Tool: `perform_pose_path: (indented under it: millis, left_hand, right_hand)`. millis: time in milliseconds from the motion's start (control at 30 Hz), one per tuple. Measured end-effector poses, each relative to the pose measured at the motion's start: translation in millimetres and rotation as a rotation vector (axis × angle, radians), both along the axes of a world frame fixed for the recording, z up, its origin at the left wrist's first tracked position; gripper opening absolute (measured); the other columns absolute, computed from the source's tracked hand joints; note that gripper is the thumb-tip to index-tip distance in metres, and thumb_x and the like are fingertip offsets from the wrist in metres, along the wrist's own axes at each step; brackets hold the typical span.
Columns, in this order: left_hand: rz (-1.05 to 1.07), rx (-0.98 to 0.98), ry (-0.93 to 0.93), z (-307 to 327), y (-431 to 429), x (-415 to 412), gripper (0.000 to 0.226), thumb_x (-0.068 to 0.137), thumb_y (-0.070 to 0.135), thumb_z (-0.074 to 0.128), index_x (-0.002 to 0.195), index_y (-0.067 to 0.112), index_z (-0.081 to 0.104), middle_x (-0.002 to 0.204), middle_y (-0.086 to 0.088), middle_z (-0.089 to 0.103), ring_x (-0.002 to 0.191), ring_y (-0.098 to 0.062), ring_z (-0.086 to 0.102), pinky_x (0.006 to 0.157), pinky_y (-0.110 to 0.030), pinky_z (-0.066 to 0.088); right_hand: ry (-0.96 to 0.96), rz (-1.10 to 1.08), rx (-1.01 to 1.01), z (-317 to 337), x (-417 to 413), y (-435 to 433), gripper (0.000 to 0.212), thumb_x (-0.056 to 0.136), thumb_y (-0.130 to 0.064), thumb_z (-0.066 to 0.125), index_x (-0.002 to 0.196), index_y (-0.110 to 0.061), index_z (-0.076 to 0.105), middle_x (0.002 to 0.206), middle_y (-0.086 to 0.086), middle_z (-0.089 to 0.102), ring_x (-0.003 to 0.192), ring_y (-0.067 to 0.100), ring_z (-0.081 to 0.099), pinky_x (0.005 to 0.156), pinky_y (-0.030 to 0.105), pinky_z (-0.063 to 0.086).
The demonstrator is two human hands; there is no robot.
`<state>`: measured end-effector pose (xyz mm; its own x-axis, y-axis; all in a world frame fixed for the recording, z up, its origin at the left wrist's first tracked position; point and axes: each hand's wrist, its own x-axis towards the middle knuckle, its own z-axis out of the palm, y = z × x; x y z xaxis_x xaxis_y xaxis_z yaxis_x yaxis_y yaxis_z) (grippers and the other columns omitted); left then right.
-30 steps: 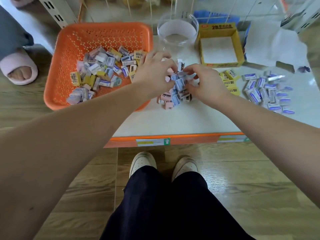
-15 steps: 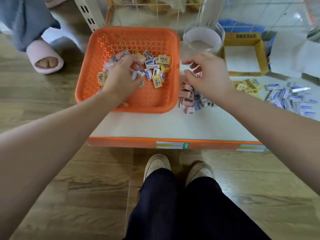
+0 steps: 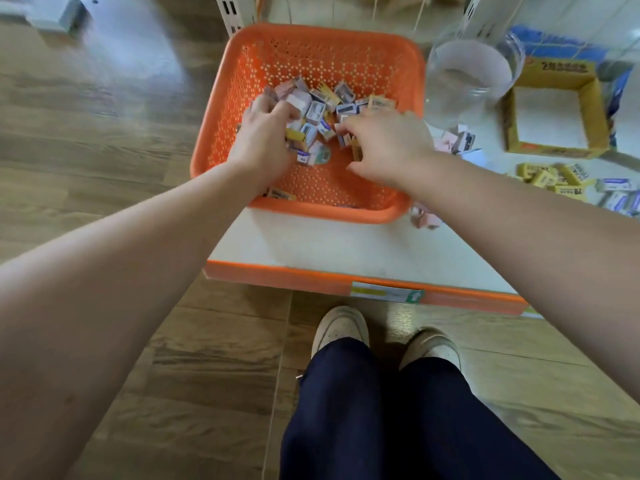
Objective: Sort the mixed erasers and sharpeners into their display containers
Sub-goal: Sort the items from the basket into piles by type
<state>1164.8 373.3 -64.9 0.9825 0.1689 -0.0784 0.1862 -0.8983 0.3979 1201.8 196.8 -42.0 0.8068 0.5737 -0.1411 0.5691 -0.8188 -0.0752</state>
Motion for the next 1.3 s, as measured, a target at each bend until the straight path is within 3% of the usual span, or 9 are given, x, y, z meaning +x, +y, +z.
perform_pose_path:
  millis: [367,633,733,833,933,1000,1067,1200,1300]
  left_hand:
    - [-0.017,0.078,-0.027,-2,-1,0,0.028,0.084,0.008,0.063,0.111,0.016,0.063,0.127,-0.007,0.043,0.124,-0.029,0.031,0.097,-0.037,0.035]
    - [-0.018,0.074,-0.01,-1,-4,1,0.025,0.084,0.018,0.064,0.109,0.017,0.062,0.127,-0.002,0.048,0.125,-0.03,0.034,0.096,-0.037,0.037]
    - [-0.034,0.088,-0.023,1,-6,2,0.023,0.085,0.021,0.063,0.108,0.016,0.061,0.124,-0.002,0.052,0.12,-0.027,0.04,0.087,-0.036,0.041]
    - [-0.071,0.083,-0.049,2,-7,1,0.021,0.086,0.025,0.062,0.106,0.016,0.061,0.117,-0.002,0.056,0.111,-0.026,0.047,0.081,-0.035,0.045]
    - [-0.104,0.047,-0.085,7,-12,1,0.024,0.086,0.026,0.062,0.106,0.013,0.06,0.109,-0.006,0.06,0.101,-0.026,0.052,0.076,-0.033,0.044]
    - [-0.067,-0.026,-0.134,13,-18,1,0.023,0.084,0.024,0.064,0.103,0.011,0.06,0.102,-0.006,0.062,0.093,-0.023,0.054,0.071,-0.028,0.04]
    - [-0.018,-0.104,-0.171,20,-27,-2,0.021,0.082,0.021,0.066,0.099,0.009,0.061,0.096,-0.004,0.063,0.087,-0.019,0.054,0.07,-0.025,0.037]
    - [-0.005,-0.241,-0.232,37,-49,-7,0.02,0.082,0.02,0.068,0.096,0.009,0.06,0.087,0.003,0.058,0.084,-0.016,0.053,0.075,-0.027,0.041]
    - [-0.014,-0.293,-0.251,47,-68,-5,0.021,0.081,0.019,0.069,0.098,0.008,0.061,0.087,0.004,0.057,0.08,-0.012,0.052,0.07,-0.018,0.039]
  right_hand:
    - [-0.146,0.033,-0.315,-9,-4,6,0.032,0.084,-0.017,0.06,0.115,-0.013,0.06,0.118,0.011,0.053,0.114,0.032,0.047,0.093,0.038,0.034]
    - [-0.163,0.02,-0.389,-14,-3,8,0.028,0.085,-0.024,0.059,0.113,-0.018,0.061,0.115,0.009,0.058,0.111,0.029,0.048,0.092,0.036,0.033]
    - [-0.163,0.035,-0.374,-11,-3,8,0.022,0.086,-0.026,0.059,0.107,-0.02,0.062,0.109,0.007,0.062,0.108,0.027,0.051,0.092,0.037,0.033]
    - [-0.118,0.038,-0.219,-6,-4,6,0.026,0.086,-0.026,0.057,0.111,-0.017,0.059,0.113,0.012,0.055,0.106,0.032,0.052,0.089,0.039,0.037]
    - [-0.013,-0.031,0.098,2,-4,0,0.033,0.083,-0.02,0.057,0.115,-0.012,0.056,0.122,0.015,0.044,0.102,0.036,0.053,0.081,0.04,0.045]
    - [0.067,-0.074,0.296,9,0,-6,0.037,0.082,-0.018,0.058,0.119,-0.013,0.057,0.124,0.012,0.042,0.104,0.03,0.052,0.085,0.034,0.045]
    - [0.129,-0.099,0.428,17,0,-15,0.04,0.082,-0.017,0.059,0.122,-0.015,0.058,0.123,0.011,0.045,0.109,0.023,0.049,0.088,0.019,0.035]
    - [0.076,-0.166,0.536,31,-5,-40,0.049,0.079,-0.014,0.06,0.128,-0.013,0.055,0.124,0.011,0.051,0.112,0.021,0.05,0.084,0.011,0.027]
    - [0.028,-0.2,0.549,38,-9,-69,0.052,0.08,-0.013,0.06,0.131,-0.011,0.052,0.127,0.011,0.051,0.117,0.021,0.048,0.089,0.01,0.025]
